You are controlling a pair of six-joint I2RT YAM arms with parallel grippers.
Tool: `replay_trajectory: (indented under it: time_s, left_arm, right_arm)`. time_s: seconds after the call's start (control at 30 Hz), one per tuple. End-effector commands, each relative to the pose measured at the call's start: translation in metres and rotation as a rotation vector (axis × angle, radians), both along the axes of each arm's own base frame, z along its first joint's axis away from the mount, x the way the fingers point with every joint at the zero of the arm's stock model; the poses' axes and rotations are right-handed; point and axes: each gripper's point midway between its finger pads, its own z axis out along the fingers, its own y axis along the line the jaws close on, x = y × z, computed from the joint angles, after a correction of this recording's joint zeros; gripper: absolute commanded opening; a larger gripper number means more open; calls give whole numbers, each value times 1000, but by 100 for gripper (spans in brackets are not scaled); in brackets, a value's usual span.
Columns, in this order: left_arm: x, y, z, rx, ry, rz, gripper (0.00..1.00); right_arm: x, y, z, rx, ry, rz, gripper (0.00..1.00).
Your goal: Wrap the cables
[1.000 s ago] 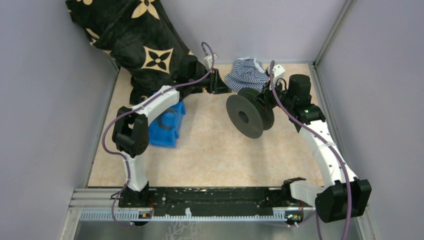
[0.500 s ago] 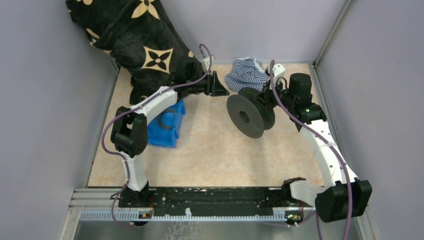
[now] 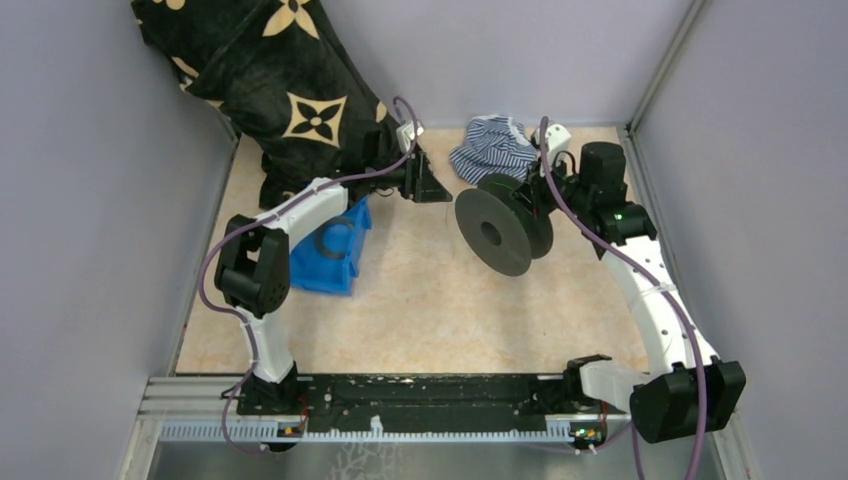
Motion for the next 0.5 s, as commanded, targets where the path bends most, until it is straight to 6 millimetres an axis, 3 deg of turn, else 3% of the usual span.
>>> replay_trajectory:
  time_s: [0.0,0.17,0.47]
  left_arm:
    - [-7,6,28,-55,-91,-56,76]
    - [-4,13,36,-70,-125,-60,83]
    - [-2,31,44,-62,-217,-53,85]
  right_arm:
    - [3,7,41,19,-121,38,0]
    - [0,7,38,8,-108,50,0]
    - [-5,5,49,-7,-124,50,0]
